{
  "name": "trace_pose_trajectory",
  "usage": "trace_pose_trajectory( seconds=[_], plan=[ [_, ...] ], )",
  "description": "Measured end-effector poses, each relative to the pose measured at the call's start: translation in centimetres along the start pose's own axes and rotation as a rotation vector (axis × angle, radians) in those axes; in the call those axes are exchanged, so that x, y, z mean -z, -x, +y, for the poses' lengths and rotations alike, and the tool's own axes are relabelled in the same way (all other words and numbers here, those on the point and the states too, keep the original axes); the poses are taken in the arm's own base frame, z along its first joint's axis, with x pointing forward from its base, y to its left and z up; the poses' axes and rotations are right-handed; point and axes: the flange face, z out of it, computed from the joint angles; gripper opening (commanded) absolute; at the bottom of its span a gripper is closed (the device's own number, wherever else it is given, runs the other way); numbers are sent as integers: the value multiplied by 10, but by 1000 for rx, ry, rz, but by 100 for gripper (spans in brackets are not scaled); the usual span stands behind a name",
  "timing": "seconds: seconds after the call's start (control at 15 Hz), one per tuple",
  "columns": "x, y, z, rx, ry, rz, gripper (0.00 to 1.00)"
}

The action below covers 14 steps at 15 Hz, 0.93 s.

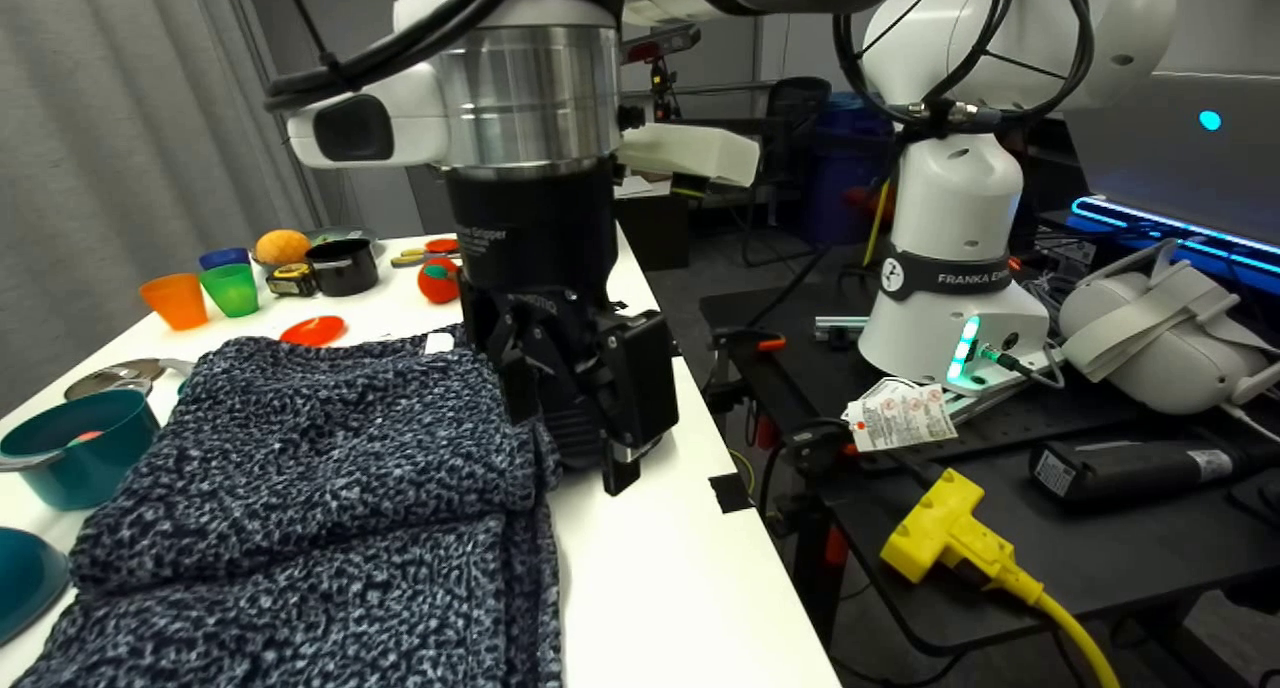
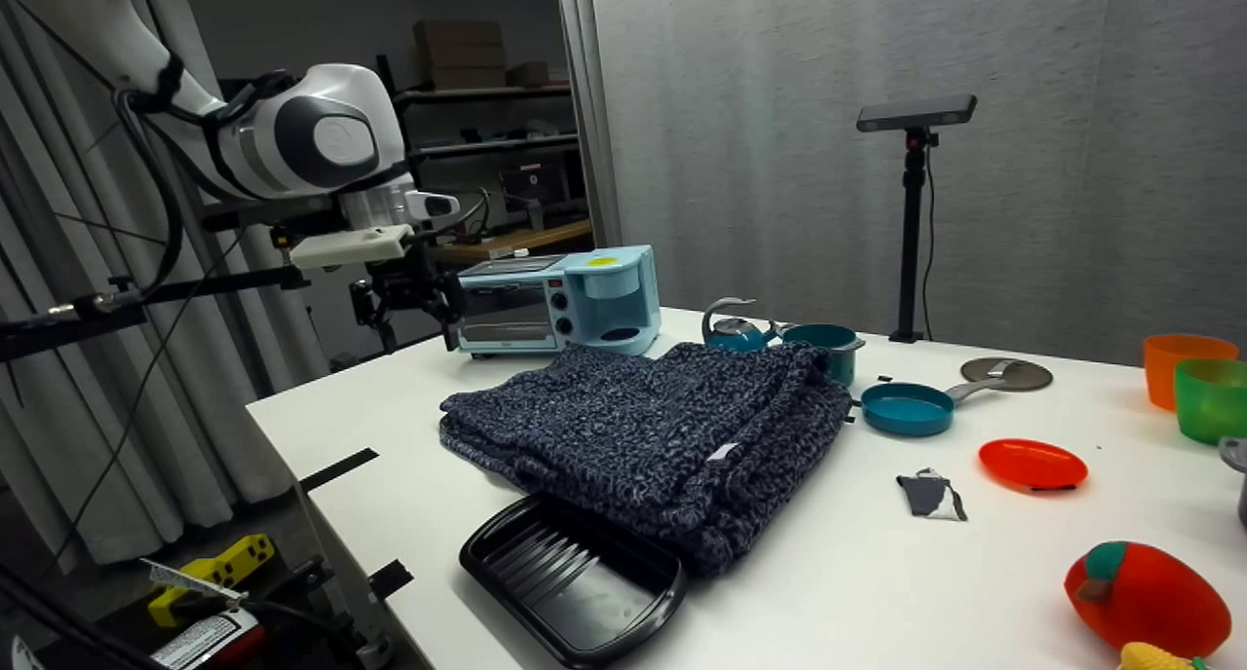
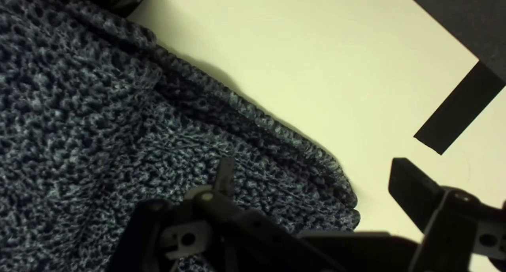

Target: Fold the fleece

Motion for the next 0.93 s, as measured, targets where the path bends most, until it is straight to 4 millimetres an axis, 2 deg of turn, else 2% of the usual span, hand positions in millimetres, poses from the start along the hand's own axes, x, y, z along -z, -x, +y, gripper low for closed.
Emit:
trace_pose_trajectory(
  seconds=[0.27,0.53,0.73,0.93],
  plan=[
    [1,0,0,0,1,1,100],
    [-9,-2,-3,10,-6,-9,100],
    [-25,-15,-13,43,-11,0,100],
    [-41,-35,-17,78,-5,28,100]
  ],
)
